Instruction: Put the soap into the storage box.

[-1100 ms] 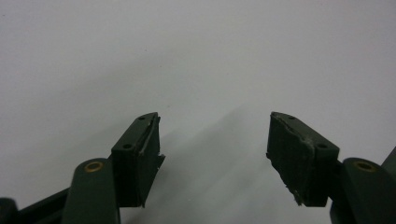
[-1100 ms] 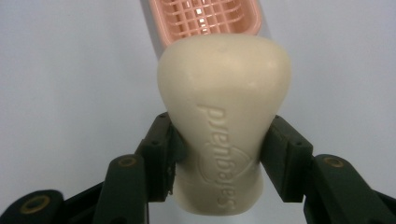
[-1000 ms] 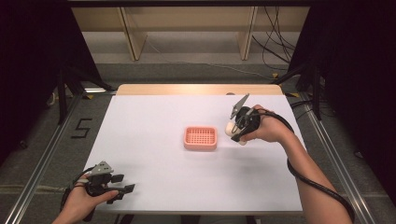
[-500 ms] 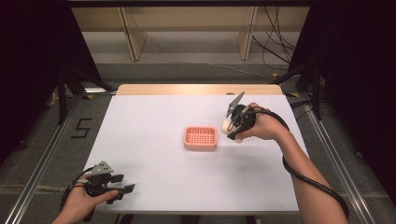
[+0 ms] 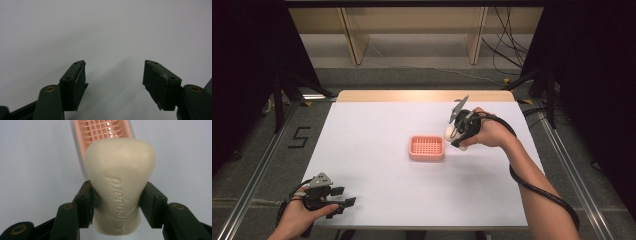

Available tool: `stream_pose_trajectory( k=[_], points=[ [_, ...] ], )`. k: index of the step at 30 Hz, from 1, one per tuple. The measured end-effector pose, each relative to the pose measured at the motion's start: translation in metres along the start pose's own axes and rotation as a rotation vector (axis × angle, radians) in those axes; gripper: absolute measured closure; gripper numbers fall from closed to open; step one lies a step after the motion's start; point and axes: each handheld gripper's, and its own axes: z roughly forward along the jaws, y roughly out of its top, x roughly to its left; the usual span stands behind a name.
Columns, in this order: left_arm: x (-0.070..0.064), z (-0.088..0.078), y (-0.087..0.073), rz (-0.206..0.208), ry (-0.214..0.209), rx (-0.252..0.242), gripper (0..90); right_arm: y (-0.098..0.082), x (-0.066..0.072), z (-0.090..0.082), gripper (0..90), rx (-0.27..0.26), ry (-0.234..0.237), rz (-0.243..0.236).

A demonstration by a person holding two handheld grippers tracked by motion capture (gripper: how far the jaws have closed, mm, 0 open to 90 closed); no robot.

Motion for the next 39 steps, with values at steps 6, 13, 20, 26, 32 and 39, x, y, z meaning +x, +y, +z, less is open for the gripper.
stream_pose_trajectory(
  k=[6,13,20,26,32,39],
  points=[
    [0.000,0.000,0.000,0.003,0.000,0.003,34.3,0.005,-0.001,0.003,50.4,-0.005,0.006,-0.022],
    [0.000,0.000,0.000,-0.003,0.008,-0.002,34.3,0.010,-0.001,0.005,50.4,-0.005,0.004,-0.019],
    [0.000,0.000,0.000,0.000,0.003,-0.003,34.3,0.015,-0.002,0.006,50.4,-0.004,0.001,-0.030],
    [0.000,0.000,0.000,0.000,-0.001,-0.006,34.3,0.020,-0.002,0.006,50.4,0.000,0.001,-0.022],
    [0.000,-0.001,0.000,0.002,-0.002,-0.004,34.3,0.024,-0.002,0.008,50.4,0.002,-0.001,-0.027],
    [0.000,-0.001,0.000,0.002,-0.002,-0.004,34.3,0.029,-0.002,0.010,50.4,-0.002,0.000,-0.033]
  ],
)
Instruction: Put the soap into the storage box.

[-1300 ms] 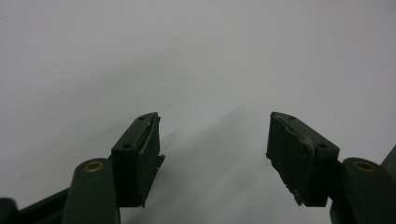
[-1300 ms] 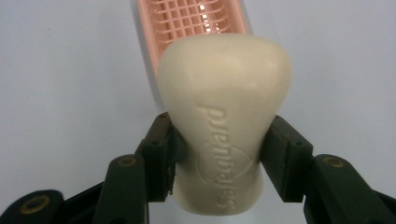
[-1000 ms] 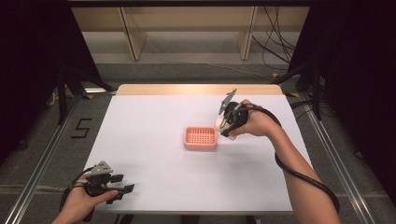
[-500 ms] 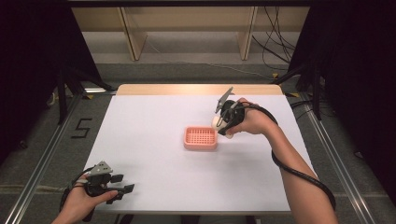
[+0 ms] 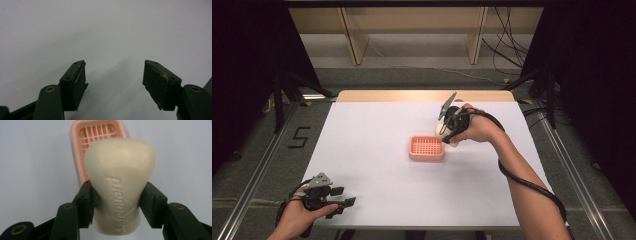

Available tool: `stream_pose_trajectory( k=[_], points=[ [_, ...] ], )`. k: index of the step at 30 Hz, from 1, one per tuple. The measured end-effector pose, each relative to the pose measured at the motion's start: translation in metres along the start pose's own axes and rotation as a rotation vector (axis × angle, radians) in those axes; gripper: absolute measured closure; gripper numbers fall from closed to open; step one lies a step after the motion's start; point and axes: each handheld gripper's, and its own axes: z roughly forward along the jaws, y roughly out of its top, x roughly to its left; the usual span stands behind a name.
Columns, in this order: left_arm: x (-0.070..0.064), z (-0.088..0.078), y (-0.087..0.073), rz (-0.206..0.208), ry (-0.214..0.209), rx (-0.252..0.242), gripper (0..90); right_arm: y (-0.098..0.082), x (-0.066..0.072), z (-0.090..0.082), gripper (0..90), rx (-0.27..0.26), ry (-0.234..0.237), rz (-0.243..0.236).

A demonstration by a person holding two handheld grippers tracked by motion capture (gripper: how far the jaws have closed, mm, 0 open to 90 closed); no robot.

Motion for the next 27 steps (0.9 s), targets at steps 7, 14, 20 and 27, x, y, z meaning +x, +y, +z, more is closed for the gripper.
stream_pose_trajectory(
  k=[7,14,20,27],
  points=[
    [0.000,0.000,0.000,0.001,0.000,0.000,34.3,0.004,0.000,0.002,50.4,0.002,0.004,-0.005],
    [0.000,0.000,0.000,0.001,0.000,-0.001,34.3,0.009,0.000,0.004,50.4,0.002,0.002,-0.014],
    [0.000,0.000,0.000,0.000,-0.001,-0.001,34.3,0.012,0.001,0.005,50.4,0.007,0.002,-0.004],
    [0.000,0.000,0.000,0.000,-0.001,0.000,34.3,0.015,0.001,0.008,50.4,-0.001,0.008,-0.024]
  ],
)
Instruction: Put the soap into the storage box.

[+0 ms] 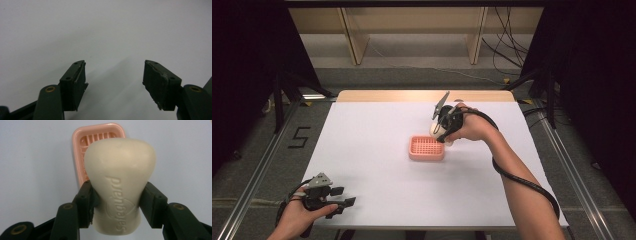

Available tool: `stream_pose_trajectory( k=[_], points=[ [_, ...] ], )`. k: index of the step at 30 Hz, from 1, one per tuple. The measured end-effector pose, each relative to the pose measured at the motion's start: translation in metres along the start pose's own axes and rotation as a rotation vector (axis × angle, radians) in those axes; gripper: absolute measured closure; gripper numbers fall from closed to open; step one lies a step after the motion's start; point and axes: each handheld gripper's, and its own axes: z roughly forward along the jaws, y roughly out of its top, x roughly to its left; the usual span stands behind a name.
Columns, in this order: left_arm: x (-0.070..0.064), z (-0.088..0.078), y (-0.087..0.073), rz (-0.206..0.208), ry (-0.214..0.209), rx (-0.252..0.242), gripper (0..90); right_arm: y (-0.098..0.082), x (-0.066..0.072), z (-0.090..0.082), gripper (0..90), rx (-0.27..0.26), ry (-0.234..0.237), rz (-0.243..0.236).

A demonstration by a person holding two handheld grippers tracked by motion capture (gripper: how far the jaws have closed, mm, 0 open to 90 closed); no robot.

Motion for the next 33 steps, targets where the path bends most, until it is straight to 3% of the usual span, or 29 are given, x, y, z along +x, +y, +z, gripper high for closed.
stream_pose_trajectory(
  k=[11,12,16,17,22,24,31,33],
  points=[
    [0.000,0.000,0.000,0.000,0.000,-0.001,34.3,0.005,0.000,0.003,50.4,0.001,0.008,-0.002],
    [0.000,0.000,0.000,0.000,-0.001,0.002,34.3,0.005,0.002,0.003,50.4,0.016,0.004,0.020],
    [0.000,0.000,0.000,-0.003,-0.001,-0.001,34.3,0.007,0.000,0.005,50.4,0.005,0.009,-0.009],
    [0.000,0.000,0.000,-0.002,-0.001,0.000,34.3,0.007,0.002,0.005,50.4,0.021,0.003,0.021],
    [0.000,0.000,0.000,-0.001,0.000,-0.001,34.3,0.009,0.001,0.008,50.4,0.018,0.019,-0.013],
    [0.000,-0.001,0.000,-0.002,-0.001,-0.001,34.3,0.010,0.004,0.008,50.4,0.023,0.020,0.022],
    [0.000,-0.001,0.000,-0.009,0.001,-0.008,34.3,0.014,0.003,0.010,50.4,0.025,0.019,-0.013],
    [0.000,-0.001,0.000,-0.008,-0.001,-0.008,34.3,0.015,0.005,0.011,50.4,0.027,0.011,0.005]
  ],
)
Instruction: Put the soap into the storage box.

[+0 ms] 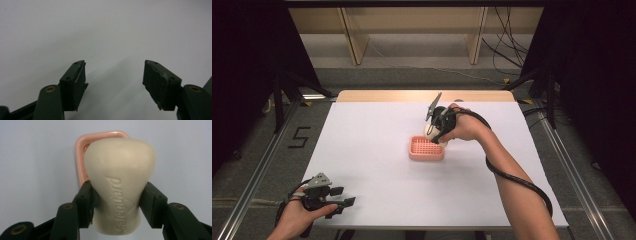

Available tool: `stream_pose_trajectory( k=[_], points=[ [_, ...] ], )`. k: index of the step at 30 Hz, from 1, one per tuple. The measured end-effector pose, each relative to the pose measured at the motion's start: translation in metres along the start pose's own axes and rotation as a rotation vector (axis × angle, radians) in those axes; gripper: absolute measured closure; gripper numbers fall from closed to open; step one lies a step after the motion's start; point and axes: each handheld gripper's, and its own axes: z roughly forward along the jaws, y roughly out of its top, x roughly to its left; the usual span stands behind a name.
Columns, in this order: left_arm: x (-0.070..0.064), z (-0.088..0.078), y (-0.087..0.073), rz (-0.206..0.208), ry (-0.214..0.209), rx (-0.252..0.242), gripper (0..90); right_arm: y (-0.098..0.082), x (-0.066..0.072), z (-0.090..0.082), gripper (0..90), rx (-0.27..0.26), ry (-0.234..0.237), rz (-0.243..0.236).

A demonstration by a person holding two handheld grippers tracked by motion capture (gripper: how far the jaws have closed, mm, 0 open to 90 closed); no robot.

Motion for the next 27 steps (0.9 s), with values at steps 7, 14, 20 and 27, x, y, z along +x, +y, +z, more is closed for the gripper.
stream_pose_trajectory(
  k=[7,14,20,27],
  points=[
    [0.000,0.000,0.000,-0.002,0.000,-0.004,34.3,0.004,0.000,0.004,50.4,-0.009,0.011,-0.028],
    [0.000,-0.001,0.000,-0.003,0.003,-0.006,34.3,0.007,0.000,0.007,50.4,-0.002,0.004,-0.048],
    [0.000,-0.001,0.000,0.002,0.002,-0.003,34.3,0.008,0.000,0.009,50.4,0.018,-0.009,-0.047],
    [0.000,-0.001,0.000,-0.002,0.007,-0.003,34.3,0.010,0.000,0.012,50.4,0.019,-0.006,-0.050]
  ],
)
